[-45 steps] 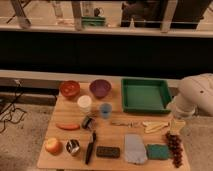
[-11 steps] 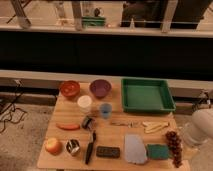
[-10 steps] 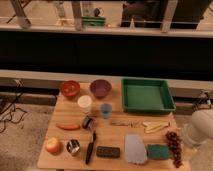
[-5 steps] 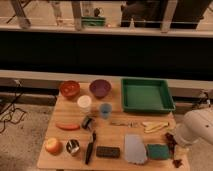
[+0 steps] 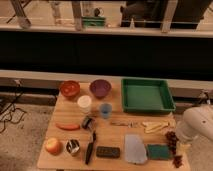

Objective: Place grapes in tray

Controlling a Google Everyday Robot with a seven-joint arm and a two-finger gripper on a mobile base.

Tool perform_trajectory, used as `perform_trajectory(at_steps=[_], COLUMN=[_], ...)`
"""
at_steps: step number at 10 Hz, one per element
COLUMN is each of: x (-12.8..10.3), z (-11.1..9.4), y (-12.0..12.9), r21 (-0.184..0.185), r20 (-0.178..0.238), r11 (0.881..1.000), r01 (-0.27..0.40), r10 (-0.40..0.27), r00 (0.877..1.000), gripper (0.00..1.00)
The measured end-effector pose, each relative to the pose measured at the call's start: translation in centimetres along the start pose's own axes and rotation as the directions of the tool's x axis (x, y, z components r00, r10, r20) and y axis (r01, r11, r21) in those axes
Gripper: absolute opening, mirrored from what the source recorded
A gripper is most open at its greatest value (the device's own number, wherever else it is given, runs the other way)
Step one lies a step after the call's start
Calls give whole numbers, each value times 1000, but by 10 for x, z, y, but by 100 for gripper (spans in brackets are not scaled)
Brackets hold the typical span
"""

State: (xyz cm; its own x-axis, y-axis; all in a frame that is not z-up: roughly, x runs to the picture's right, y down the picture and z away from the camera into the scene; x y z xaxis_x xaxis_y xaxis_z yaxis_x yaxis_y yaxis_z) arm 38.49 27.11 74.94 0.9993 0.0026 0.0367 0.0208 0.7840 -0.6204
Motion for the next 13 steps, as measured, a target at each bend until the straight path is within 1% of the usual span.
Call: perform_trajectory(at_steps=[1,2,4,7,9,10,13], x=[5,10,18,14,11,11,12], z=[3,6,7,7,6,5,1], y=[-1,-2,0,7,9,9,11], r21=[-1,-2,-1,-9,-10,-10,-13], r20=[-2,-4,-8,8,13,12,12], r11=[1000,1000,1000,1000,1000,1000,1000], r01=[-2,-4,-6,2,7,7,4], r10=[2,4,6,-2,-6,-7,-4], r00=[1000,1000,1000,1000,1000,1000,1000], gripper=[78,66,51,18,2,0,0])
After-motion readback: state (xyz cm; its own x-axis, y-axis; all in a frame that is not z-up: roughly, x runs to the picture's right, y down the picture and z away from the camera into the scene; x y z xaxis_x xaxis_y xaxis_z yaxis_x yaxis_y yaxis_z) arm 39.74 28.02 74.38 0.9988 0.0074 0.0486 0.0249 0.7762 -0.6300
